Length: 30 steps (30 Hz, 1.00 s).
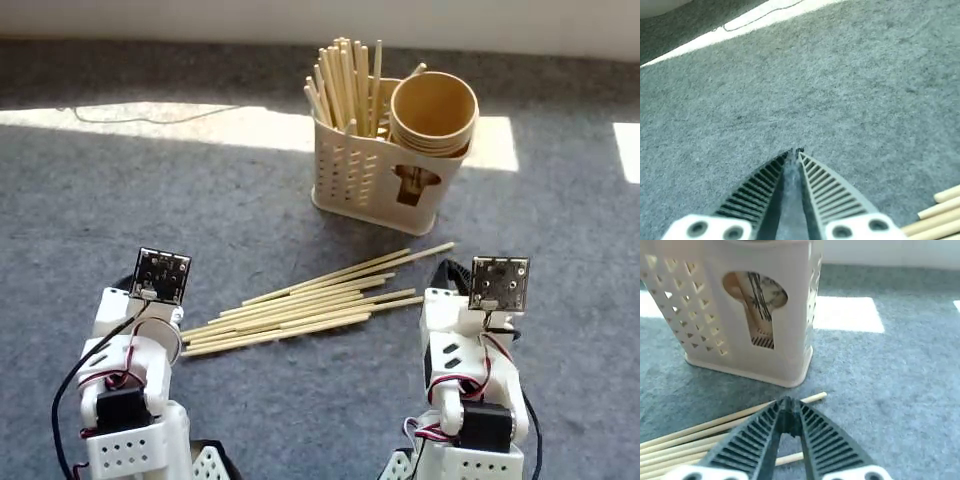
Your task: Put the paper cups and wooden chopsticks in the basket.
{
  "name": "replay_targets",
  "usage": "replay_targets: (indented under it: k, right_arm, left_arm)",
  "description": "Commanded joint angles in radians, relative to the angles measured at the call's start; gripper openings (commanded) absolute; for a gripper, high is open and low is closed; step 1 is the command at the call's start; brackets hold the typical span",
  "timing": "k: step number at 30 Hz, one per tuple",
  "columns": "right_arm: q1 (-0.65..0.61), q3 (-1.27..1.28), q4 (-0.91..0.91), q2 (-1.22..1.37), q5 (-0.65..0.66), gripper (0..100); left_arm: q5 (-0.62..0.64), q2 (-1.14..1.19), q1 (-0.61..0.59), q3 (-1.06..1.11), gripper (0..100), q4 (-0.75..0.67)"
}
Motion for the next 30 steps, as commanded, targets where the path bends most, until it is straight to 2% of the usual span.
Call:
replay_targets:
  k: [1,3,8,12,18,26,30]
  right_arm:
    - [0.015,0.047,0.005,-0.010,0.006,0.5]
    - [0.015,0.074,0.005,-0.010,-0.005,0.5]
    - [0.053,0.102,0.005,-0.010,-0.178,0.5]
    - [0.079,0.143,0.005,-0.010,-0.247,0.5]
    - [0.073,0.254,0.005,-0.010,-0.253,0.5]
    - [0.085,0.266,0.021,-0.008,-0.253,0.5]
    - [0.085,0.266,0.047,-0.008,-0.253,0.5]
  left_arm:
    - [0.002,-0.001,0.024,-0.110,4,0.002]
    - [0.002,0.002,0.024,-0.147,4,0.023]
    - [0.002,0.005,0.024,-0.285,4,0.149]
    - [0.000,0.005,0.025,-0.374,4,0.203]
    - [0.003,0.008,0.031,-0.441,4,0.235]
    - [0.003,0.010,0.174,-0.527,4,0.350]
    - [0.003,0.111,0.199,-0.588,4,0.367]
